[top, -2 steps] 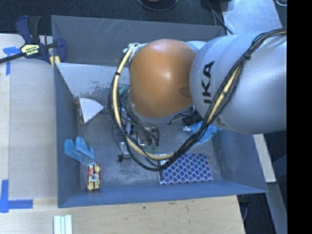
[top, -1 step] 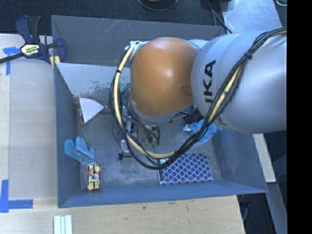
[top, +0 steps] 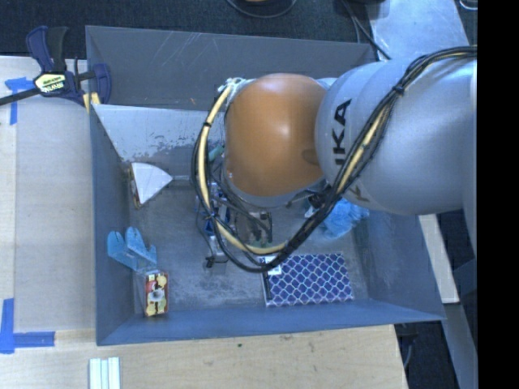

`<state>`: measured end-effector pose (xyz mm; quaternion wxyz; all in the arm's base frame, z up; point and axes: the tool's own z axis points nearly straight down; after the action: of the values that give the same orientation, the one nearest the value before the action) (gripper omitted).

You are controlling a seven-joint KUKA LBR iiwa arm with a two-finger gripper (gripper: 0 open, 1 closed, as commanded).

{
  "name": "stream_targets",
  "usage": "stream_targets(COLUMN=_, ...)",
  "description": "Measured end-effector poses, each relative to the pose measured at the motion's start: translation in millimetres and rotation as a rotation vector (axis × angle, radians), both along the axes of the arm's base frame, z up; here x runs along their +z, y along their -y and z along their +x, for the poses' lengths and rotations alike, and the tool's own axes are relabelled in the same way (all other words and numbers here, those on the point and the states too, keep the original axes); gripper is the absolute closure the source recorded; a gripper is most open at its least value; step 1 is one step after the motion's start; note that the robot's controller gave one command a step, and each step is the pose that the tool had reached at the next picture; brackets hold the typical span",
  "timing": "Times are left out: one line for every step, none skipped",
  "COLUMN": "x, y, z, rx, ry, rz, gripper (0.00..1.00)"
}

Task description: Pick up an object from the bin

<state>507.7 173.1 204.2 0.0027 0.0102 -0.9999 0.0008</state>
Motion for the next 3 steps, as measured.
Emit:
stream_targets(x=-2.8, y=7.0, z=21.8, rx=-0.047, ry=0.014, rz=0.005, gripper=0.0)
stream_targets(x=-76.6, y=46.7, z=48.6, rx=0.018, ry=0.0, rz=-0.001, gripper=0.0)
stream_targets(x=-84.1, y=49.7, z=61.9, rx=-0.019, ry=0.015, rz=0.005, gripper=1.0)
